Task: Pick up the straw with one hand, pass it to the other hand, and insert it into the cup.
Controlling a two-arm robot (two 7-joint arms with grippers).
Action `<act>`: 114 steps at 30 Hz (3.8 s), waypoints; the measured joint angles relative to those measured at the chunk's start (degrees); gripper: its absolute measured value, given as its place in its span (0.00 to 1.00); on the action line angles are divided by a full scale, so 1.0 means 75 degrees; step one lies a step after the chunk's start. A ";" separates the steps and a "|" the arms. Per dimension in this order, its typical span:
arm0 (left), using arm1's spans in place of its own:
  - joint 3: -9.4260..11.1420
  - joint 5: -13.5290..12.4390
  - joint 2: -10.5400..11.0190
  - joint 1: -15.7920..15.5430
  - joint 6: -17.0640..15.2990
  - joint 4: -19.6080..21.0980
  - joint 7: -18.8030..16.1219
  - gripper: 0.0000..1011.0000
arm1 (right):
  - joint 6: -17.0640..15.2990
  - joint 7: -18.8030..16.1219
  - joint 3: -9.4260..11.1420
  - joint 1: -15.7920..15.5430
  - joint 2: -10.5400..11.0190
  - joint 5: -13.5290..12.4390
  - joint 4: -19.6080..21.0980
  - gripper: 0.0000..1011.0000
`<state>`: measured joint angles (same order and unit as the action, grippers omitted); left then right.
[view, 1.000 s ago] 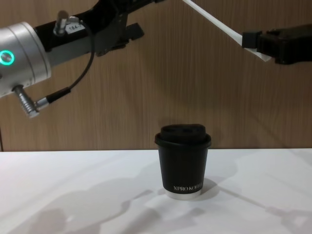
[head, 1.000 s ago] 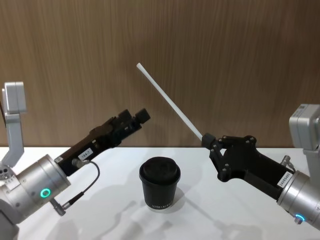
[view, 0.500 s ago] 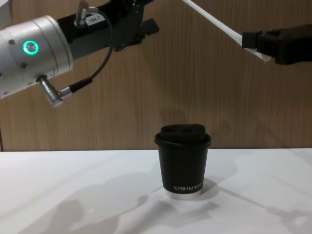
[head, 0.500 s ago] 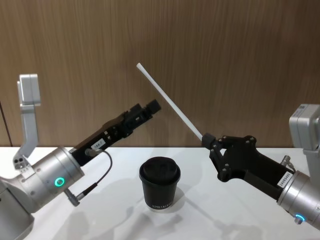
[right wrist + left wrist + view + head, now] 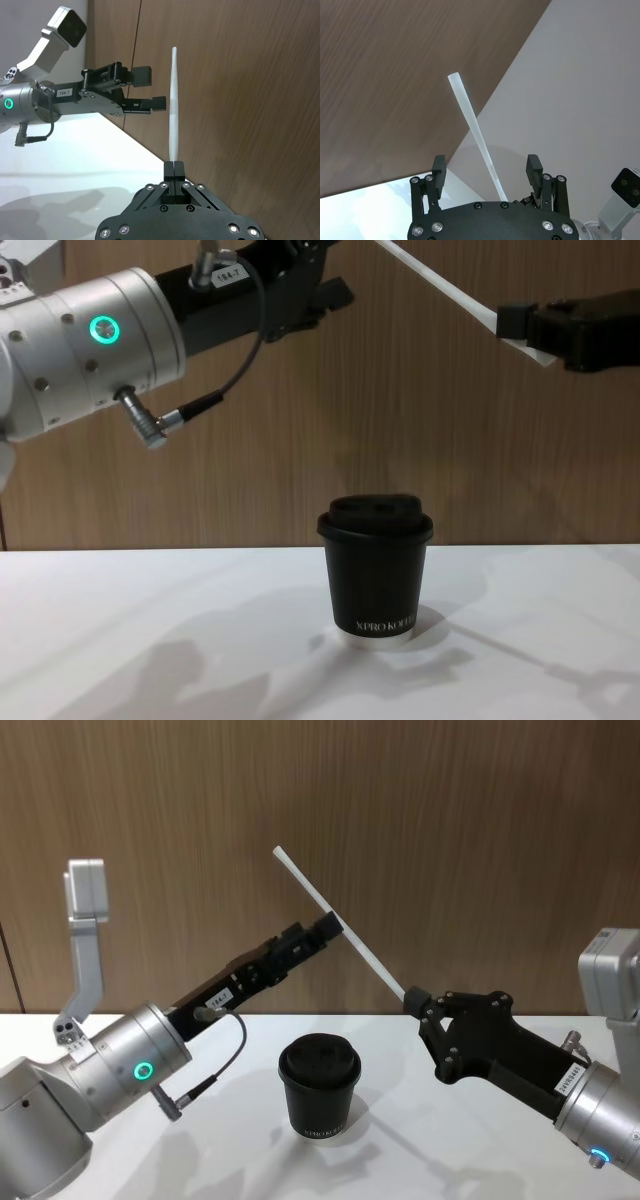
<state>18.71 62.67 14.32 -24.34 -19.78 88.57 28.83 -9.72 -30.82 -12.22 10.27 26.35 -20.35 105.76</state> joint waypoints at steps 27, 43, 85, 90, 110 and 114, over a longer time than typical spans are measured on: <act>0.0396 0.0059 -0.0109 -0.0398 0.0134 -0.0459 0.0205 0.99 | 0.0000 0.0000 -0.0001 0.0000 0.0000 0.0000 0.0000 0.00; 0.0548 0.0146 -0.0173 -0.0611 0.0197 -0.0764 0.0261 0.99 | 0.0000 0.0000 0.0000 0.0000 0.0000 0.0000 0.0000 0.00; 0.0745 0.0237 -0.0224 -0.0848 0.0353 -0.1096 0.0259 0.38 | 0.0000 0.0000 0.0000 0.0000 0.0000 0.0000 0.0000 0.00; 0.0749 0.0238 -0.0224 -0.0851 0.0358 -0.1099 0.0259 0.21 | -0.0001 0.0000 0.0000 0.0000 0.0000 0.0000 0.0000 0.00; 0.0753 0.0236 -0.0223 -0.0857 0.0360 -0.1106 0.0255 0.03 | 0.0000 0.0000 0.0000 0.0000 0.0000 0.0000 0.0000 0.00; 0.0753 0.0236 -0.0224 -0.0857 0.0360 -0.1106 0.0255 0.00 | 0.0000 0.0000 0.0000 0.0001 0.0000 0.0000 0.0000 0.00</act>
<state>24.35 64.45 12.64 -30.76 -17.08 80.28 30.74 -9.72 -30.82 -12.22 10.27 26.35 -20.35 105.76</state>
